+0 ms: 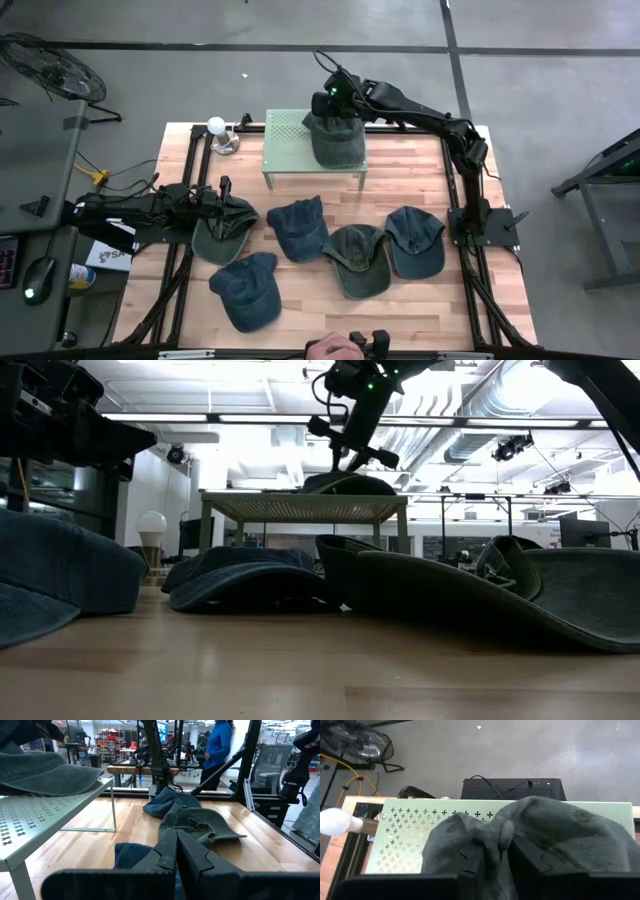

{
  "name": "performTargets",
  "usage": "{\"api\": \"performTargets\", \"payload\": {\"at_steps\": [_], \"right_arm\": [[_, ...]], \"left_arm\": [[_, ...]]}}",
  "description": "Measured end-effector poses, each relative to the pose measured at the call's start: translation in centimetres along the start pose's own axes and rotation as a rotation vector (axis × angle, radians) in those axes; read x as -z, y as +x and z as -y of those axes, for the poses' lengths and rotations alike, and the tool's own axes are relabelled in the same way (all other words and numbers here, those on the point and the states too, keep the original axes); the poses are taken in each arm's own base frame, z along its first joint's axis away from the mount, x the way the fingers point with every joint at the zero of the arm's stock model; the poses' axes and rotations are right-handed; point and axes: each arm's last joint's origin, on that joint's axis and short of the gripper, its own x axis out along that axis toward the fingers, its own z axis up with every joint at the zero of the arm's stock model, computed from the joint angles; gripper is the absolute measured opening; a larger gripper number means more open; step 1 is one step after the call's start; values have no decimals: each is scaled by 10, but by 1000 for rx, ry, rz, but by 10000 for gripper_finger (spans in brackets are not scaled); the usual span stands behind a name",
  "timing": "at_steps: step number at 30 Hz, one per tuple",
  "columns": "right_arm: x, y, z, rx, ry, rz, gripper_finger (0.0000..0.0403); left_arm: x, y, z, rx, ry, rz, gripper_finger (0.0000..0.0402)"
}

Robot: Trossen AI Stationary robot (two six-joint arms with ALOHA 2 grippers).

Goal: Pick & Place hat
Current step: Put the top gray cap on the shelf, then put the right blue cap on the shelf

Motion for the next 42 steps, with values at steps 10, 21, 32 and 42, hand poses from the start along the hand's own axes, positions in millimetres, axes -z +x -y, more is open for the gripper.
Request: {"api": "performTargets", "payload": {"at_steps": [10, 21, 32, 42], "right_arm": [[1, 0, 0, -22, -62, -31, 162], [-7, -28, -1, -88, -215, -21, 204], [8, -104, 23, 39, -434, -155, 204], [49, -177, 48, 186, -464, -268, 204]], "left_arm": [[0, 0, 0, 0, 0, 0, 5], [0, 0, 0, 0, 0, 0, 5], [0, 0, 0, 0, 0, 0, 5], [0, 0, 0, 0, 0, 0, 5]]}}
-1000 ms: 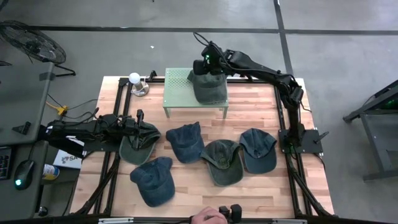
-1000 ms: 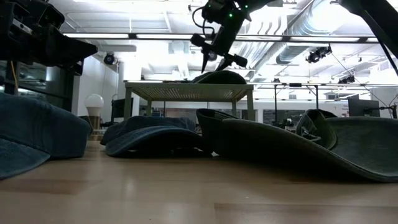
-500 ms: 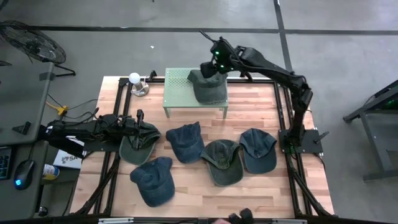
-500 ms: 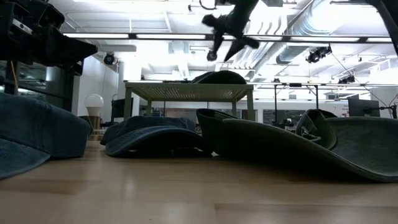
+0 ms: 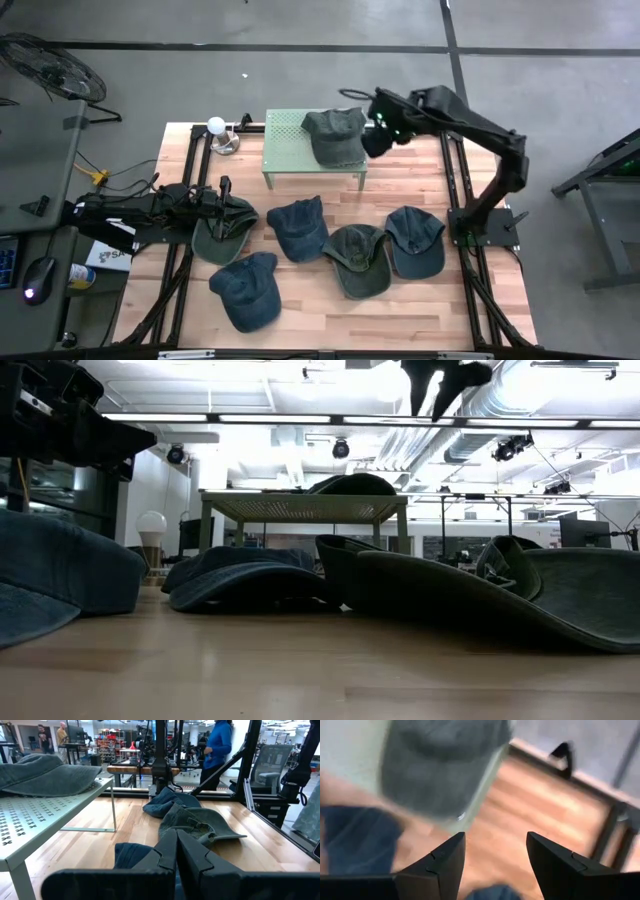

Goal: Pick & Place hat
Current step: Put the right blue cap on the shelf

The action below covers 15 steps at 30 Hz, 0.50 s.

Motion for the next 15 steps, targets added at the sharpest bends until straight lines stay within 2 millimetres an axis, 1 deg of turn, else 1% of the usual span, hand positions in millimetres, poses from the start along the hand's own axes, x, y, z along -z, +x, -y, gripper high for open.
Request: {"api": "performTargets", "payload": {"at_steps": [2, 4, 7, 11, 15], "right_arm": [[15, -1, 0, -25, 26, -20, 204], [32, 1, 3, -15, 80, -51, 204], [62, 9, 8, 10, 144, -89, 204], [100, 21, 12, -31, 198, -139, 204], [130, 30, 14, -76, 218, -164, 204]], "left_arm": [[0, 0, 0, 0, 0, 0, 5], [0, 0, 0, 0, 0, 0, 5], [0, 0, 0, 0, 0, 0, 5], [0, 0, 0, 0, 0, 0, 5], [0, 0, 0, 0, 0, 0, 5]]}}
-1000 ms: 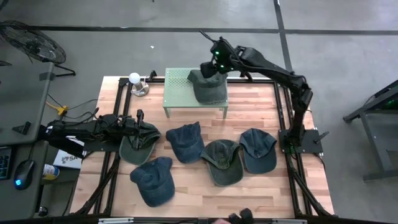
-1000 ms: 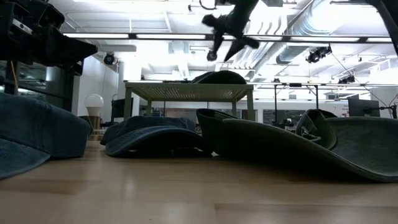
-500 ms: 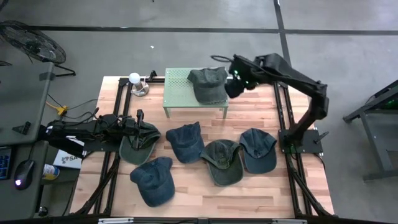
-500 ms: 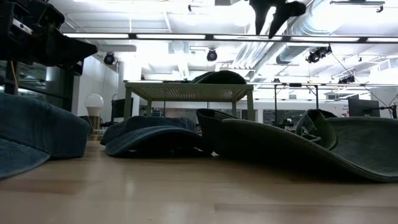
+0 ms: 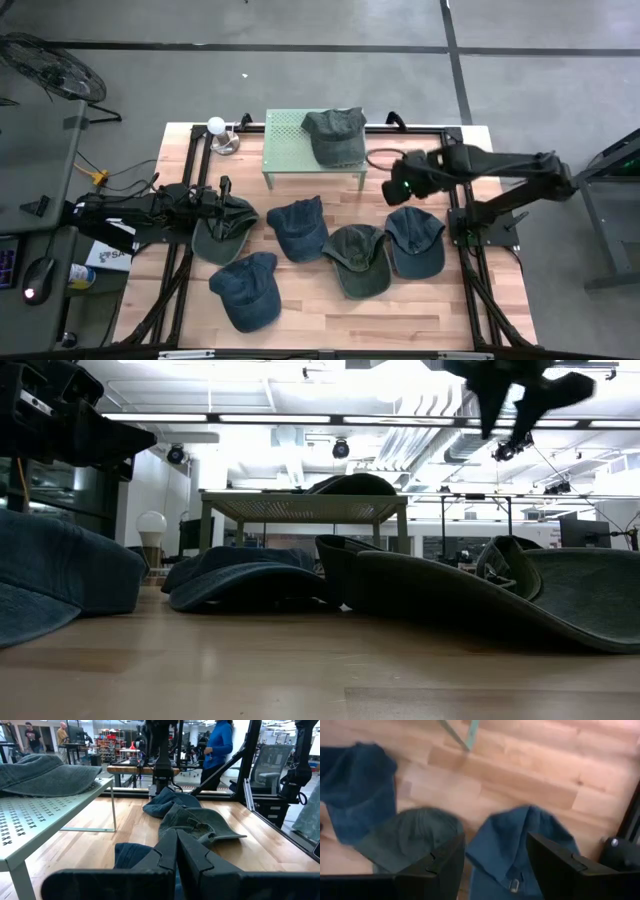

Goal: Pick & Place hat
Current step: Put the right blue cap on the shelf

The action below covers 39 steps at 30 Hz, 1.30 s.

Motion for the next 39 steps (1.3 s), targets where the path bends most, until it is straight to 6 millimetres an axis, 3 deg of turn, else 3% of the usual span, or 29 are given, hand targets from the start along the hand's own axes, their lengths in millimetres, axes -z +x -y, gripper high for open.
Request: {"api": "performTargets", "payload": {"at_steps": [7, 15, 21, 31, 39], "right_arm": [[25, 23, 5, -55, -16, -20, 204], [54, 57, 4, -101, -154, -120, 204], [73, 73, 19, 29, 5, -194, 204], [73, 68, 51, 309, 204, -202, 204], [75, 74, 60, 384, 284, -243, 204]], "left_arm": [[0, 0, 0, 0, 0, 0, 5], [0, 0, 0, 0, 0, 0, 5], [0, 0, 0, 0, 0, 0, 5], [0, 0, 0, 0, 0, -1, 5], [0, 0, 0, 0, 0, -1, 5]]}}
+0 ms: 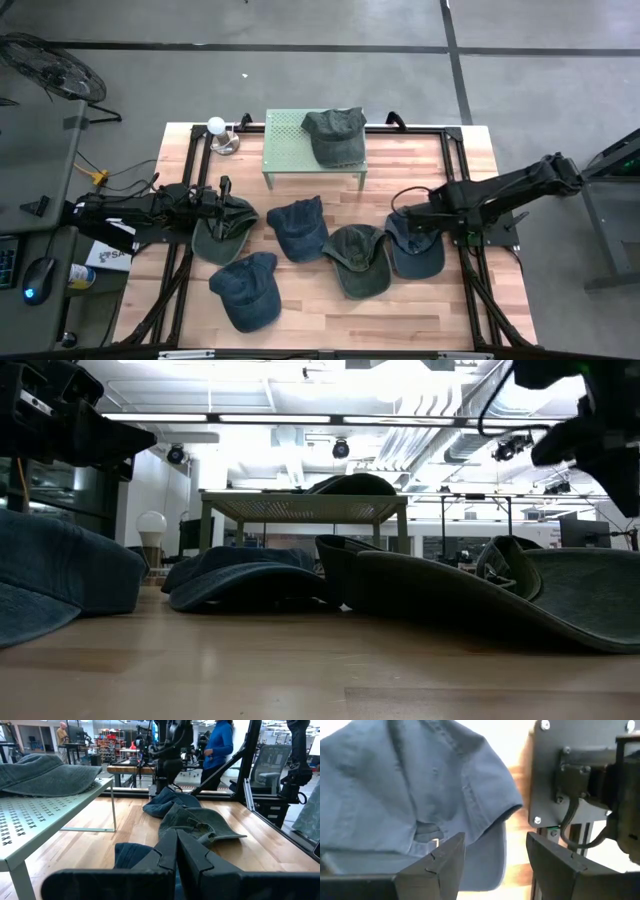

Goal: Pick & Place hat
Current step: Put the right blue cap on the shelf

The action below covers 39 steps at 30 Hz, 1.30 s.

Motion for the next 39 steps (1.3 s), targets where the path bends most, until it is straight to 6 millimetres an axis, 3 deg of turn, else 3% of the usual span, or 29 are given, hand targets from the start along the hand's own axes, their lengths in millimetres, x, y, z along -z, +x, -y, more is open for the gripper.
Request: {"api": "performTargets", "payload": {"at_steps": [7, 28, 39], "right_arm": [[0, 29, 1, 23, 84, -34, 204], [-10, 28, 2, 51, 301, -30, 204], [-12, 35, -9, 91, 383, -64, 204]], "left_arm": [[0, 0, 0, 0, 0, 0, 5], [0, 0, 0, -1, 0, 0, 5], [0, 0, 0, 0, 0, 0, 5]]}}
